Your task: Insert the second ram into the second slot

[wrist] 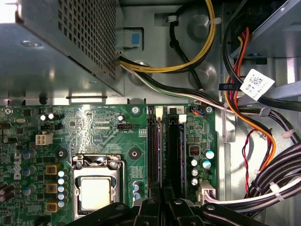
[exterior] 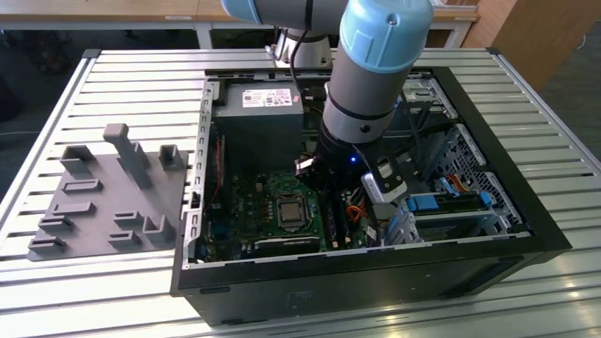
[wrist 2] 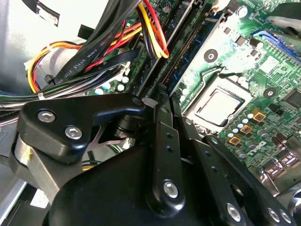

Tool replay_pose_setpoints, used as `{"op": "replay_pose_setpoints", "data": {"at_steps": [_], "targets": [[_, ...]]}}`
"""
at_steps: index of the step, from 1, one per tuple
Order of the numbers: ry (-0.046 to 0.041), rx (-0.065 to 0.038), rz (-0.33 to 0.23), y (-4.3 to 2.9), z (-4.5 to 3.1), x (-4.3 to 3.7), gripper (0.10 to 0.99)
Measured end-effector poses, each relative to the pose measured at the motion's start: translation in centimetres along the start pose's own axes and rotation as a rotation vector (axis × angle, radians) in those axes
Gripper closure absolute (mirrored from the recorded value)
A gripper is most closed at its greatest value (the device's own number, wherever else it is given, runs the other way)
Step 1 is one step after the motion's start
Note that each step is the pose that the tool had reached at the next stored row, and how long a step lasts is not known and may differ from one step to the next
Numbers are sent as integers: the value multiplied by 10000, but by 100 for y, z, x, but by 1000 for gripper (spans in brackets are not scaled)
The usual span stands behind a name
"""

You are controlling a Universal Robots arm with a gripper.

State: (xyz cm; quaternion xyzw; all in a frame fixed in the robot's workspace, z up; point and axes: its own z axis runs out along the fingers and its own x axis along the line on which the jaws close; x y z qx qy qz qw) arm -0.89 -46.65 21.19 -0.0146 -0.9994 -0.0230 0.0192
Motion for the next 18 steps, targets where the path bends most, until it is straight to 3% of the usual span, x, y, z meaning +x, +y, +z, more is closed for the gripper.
{"op": "replay_pose_setpoints", "data": {"at_steps": [18], "targets": [[-4,-59,108,-10,-15,0,949]]}}
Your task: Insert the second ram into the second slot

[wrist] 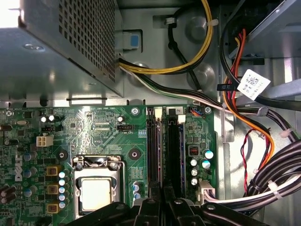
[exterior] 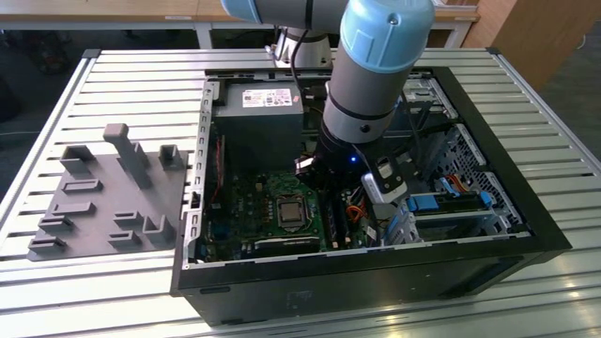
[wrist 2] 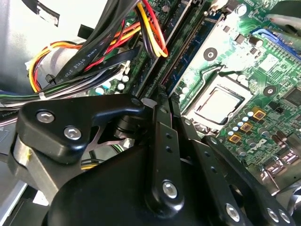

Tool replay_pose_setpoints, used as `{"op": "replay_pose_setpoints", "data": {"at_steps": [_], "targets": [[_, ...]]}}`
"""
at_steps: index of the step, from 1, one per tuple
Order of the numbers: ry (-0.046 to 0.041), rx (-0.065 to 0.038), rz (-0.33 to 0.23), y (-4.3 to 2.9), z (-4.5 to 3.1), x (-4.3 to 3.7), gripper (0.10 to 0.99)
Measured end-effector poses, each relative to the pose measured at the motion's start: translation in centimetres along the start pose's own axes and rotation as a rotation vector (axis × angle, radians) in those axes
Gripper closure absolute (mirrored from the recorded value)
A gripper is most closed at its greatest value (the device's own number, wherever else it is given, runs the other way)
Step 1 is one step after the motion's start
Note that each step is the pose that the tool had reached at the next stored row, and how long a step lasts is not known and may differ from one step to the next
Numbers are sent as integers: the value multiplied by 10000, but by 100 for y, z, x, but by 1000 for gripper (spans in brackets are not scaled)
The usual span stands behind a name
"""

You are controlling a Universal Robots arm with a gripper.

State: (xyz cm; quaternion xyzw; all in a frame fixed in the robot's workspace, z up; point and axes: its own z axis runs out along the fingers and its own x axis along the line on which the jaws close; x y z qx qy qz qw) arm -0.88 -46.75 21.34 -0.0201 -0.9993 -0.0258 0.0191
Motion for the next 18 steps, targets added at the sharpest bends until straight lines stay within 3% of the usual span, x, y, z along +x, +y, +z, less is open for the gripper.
{"op": "replay_pose_setpoints", "data": {"at_steps": [18], "targets": [[-2,-6,7,1,13,-1,949]]}}
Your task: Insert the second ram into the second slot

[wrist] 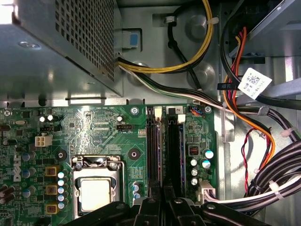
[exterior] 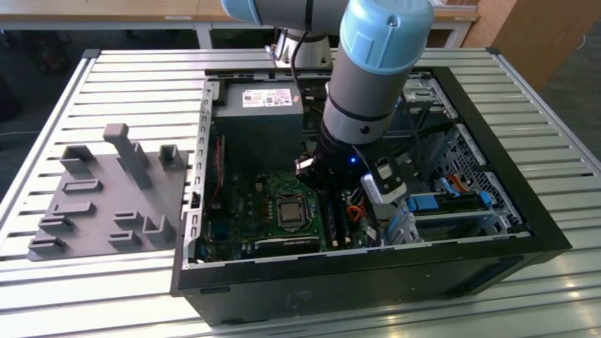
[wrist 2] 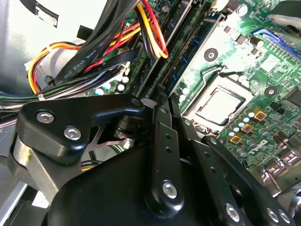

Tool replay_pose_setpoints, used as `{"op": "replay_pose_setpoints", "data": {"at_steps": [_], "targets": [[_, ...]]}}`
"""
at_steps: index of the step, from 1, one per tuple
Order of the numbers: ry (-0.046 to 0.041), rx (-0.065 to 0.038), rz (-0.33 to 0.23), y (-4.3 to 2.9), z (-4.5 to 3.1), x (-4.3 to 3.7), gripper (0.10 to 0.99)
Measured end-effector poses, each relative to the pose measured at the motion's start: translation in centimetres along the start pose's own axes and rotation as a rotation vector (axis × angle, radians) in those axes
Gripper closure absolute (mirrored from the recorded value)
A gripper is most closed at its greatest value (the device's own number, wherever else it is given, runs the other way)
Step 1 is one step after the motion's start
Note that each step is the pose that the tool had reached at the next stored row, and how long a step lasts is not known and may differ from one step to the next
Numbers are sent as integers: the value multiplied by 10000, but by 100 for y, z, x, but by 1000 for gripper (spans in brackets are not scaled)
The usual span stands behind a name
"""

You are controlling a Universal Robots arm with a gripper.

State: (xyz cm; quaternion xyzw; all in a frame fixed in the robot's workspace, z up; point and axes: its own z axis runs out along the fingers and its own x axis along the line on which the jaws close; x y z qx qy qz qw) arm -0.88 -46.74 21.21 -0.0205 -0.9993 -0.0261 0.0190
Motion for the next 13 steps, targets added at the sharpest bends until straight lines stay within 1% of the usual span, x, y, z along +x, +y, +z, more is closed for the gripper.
{"op": "replay_pose_setpoints", "data": {"at_steps": [9,13], "targets": [[5,7,1,3,-80,4,949],[5,4,1,4,-97,4,949]]}}
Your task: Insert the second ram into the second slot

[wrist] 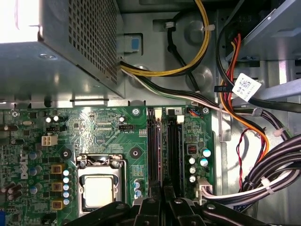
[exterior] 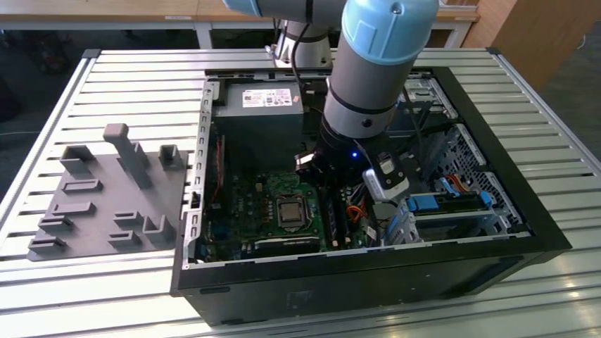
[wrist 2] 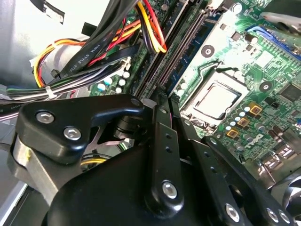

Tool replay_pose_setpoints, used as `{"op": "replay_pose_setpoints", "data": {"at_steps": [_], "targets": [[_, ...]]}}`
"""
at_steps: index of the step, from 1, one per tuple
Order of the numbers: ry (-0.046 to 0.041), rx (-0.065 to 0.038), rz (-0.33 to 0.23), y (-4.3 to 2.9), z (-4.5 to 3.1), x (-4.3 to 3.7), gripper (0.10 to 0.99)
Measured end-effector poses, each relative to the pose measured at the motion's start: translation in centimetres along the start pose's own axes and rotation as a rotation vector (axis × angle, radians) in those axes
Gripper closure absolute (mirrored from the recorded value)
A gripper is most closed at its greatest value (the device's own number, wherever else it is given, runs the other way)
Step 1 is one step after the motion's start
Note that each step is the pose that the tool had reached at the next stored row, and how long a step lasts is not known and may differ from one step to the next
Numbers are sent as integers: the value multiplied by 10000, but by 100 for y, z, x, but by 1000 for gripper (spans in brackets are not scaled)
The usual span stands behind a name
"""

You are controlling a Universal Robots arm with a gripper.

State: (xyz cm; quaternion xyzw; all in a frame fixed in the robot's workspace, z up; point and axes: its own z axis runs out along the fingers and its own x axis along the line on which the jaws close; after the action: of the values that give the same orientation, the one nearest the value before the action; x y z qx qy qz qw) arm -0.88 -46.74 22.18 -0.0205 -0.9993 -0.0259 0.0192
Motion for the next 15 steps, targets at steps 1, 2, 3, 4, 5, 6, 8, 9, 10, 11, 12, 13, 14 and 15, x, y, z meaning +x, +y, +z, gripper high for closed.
{"op": "replay_pose_setpoints", "data": {"at_steps": [1,2,3,4,5,6,8,9,10,11,12,13,14,15], "targets": [[-1,4,0,0,0,0,949],[0,14,1,-1,-1,0,949],[0,21,1,-1,-2,0,949],[-1,25,1,0,-4,0,949],[0,29,1,0,-9,0,949],[0,30,2,0,-16,1,949],[2,24,2,1,-31,1,949],[4,26,3,1,-37,1,949],[4,23,2,2,-37,-1,949],[4,22,1,2,-37,-3,949],[5,22,1,2,-37,-4,949],[6,24,2,1,-38,-4,949],[8,27,2,0,-39,-5,949],[10,29,1,-3,-40,-6,949]]}}
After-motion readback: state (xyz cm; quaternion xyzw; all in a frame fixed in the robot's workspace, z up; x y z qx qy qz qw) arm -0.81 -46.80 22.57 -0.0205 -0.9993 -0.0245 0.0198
